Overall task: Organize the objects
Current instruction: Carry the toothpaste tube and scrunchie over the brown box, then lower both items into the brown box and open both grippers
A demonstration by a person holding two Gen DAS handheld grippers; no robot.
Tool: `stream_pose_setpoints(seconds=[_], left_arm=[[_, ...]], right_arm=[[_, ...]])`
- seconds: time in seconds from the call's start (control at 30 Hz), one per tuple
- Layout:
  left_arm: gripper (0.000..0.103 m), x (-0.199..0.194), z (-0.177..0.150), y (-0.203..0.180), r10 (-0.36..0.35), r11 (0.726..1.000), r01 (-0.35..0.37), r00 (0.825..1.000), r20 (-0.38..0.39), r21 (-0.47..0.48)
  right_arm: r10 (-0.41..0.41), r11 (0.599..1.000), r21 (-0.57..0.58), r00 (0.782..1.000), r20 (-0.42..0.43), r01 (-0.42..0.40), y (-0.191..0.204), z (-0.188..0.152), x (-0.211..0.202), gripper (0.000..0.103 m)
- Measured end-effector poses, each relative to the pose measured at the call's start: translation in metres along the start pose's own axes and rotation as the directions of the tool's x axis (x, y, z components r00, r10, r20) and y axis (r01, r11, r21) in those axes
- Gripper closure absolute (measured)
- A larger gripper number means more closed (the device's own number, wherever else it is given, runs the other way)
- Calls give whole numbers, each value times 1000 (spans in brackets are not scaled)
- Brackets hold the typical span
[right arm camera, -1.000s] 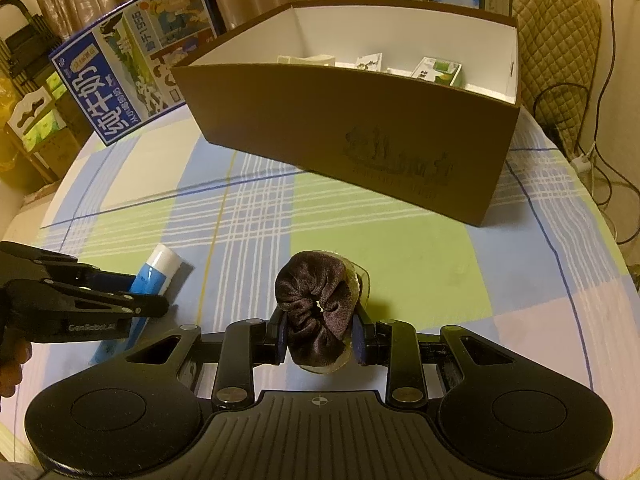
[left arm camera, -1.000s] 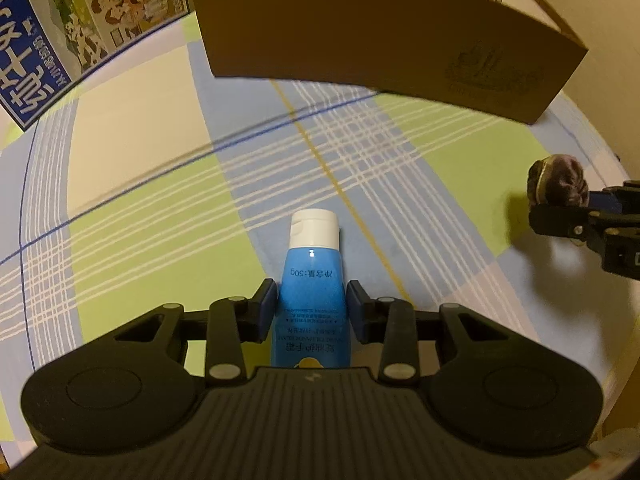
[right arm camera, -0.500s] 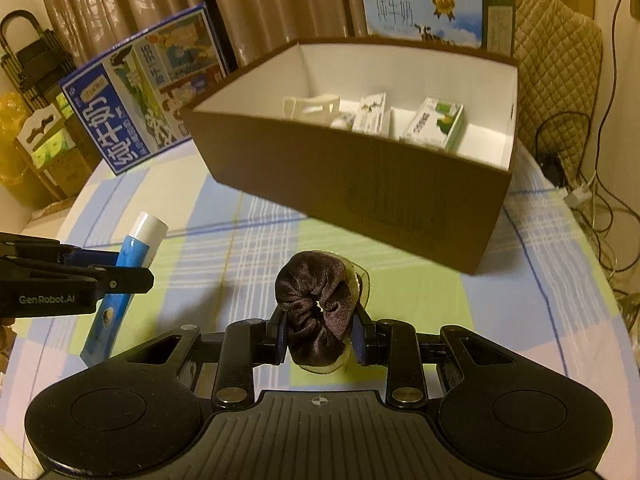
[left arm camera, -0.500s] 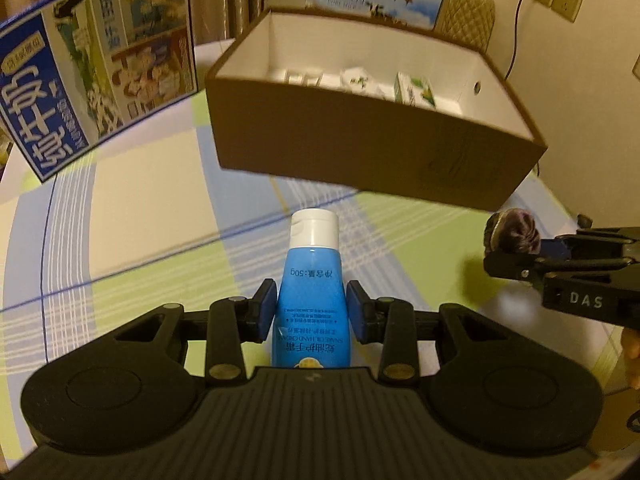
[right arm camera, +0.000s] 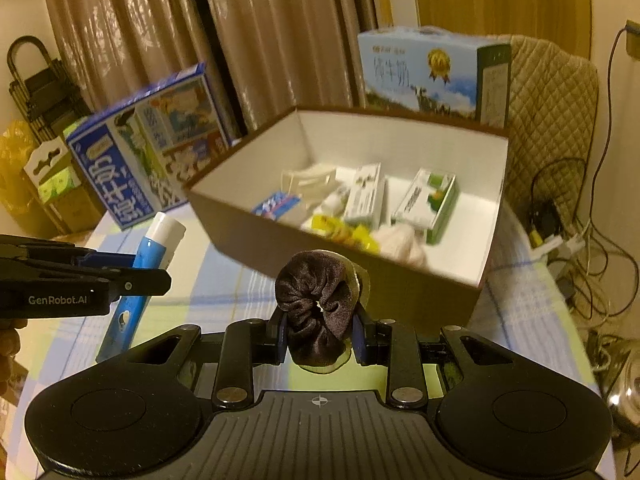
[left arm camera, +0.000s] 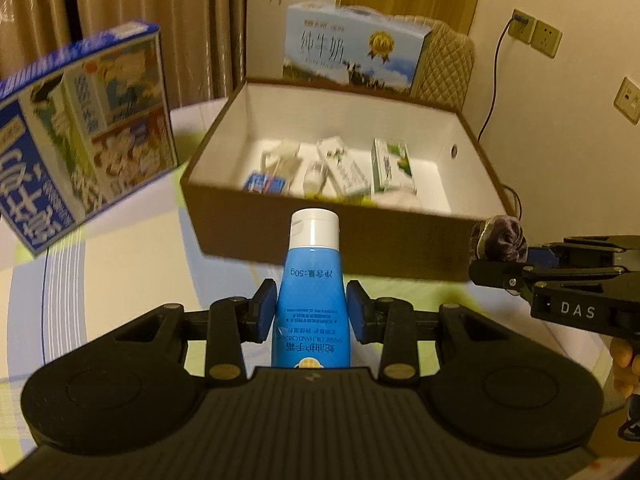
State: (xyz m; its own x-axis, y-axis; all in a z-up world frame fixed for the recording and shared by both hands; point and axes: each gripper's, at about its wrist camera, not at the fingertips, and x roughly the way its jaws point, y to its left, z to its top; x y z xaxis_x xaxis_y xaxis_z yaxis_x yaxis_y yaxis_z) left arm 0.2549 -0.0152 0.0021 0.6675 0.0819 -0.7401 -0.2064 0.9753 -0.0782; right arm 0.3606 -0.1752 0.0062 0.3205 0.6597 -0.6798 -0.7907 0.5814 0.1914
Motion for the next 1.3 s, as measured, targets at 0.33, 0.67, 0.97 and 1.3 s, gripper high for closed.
stream_pose_setpoints(seconds=[0.33,0.67,0.97,1.3], left_arm=[[70,17,61,-10,-6,1000,3,997,75,30],[70,61,115,-24,12,998,-19,995,96,62],[70,109,129,-29,29,996,-32,999,34,81],[70,164,130,-19,44,997,-38,995,-84,71]], right_arm=[[-9,1000,-9,998,63,9,-19,48,8,75],[-36,999,-14,999,41,36,-46,81,42,75],[-48,999,1,999,10,48,-72,95,71,75],[-35,999,23,998,-55,36,-82,99,103,75]])
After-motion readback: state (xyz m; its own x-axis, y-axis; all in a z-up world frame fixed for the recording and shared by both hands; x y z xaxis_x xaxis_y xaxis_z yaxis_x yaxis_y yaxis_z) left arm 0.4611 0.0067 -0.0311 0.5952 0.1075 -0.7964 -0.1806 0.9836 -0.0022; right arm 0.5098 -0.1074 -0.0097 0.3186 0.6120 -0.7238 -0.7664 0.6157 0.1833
